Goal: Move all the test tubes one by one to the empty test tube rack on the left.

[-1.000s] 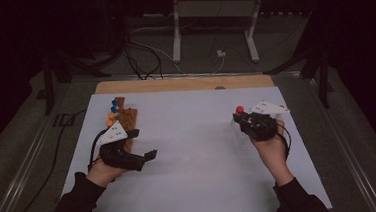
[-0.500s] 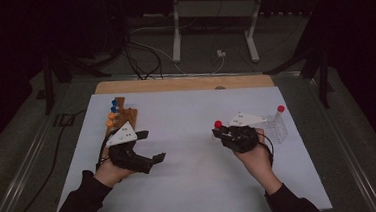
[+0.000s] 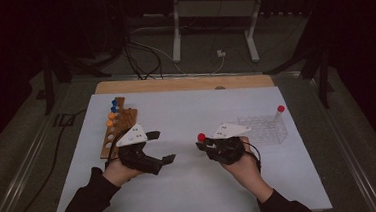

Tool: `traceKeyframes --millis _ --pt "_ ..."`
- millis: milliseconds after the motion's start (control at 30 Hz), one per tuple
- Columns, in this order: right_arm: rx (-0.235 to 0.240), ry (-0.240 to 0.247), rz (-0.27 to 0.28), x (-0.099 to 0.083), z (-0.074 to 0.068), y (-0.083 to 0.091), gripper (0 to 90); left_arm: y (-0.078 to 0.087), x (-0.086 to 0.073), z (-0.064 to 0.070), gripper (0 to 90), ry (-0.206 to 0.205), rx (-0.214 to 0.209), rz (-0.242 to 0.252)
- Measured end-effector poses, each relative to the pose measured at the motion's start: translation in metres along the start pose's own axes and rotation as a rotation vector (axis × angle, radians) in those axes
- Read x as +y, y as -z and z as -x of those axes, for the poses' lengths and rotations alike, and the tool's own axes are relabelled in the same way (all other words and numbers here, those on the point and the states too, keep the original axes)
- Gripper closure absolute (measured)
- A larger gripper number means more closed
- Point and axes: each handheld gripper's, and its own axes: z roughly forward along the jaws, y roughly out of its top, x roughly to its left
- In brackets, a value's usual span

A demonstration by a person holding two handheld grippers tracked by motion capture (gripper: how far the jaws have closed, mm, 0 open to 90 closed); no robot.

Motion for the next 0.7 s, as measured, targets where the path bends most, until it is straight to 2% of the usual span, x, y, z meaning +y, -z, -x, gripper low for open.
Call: traceKeyframes --millis 300,700 --pt "0.046 0.025 -0.015 -0.001 -0.014 -0.008 75.0 -0.015 0.010 0.009 30.7 -0.043 -0.027 0.024" --pt "0.073 0.030 -0.019 0.001 -0.020 -0.012 75.0 -0.039 0.019 0.017 52.5 -0.079 -0.060 0.015"
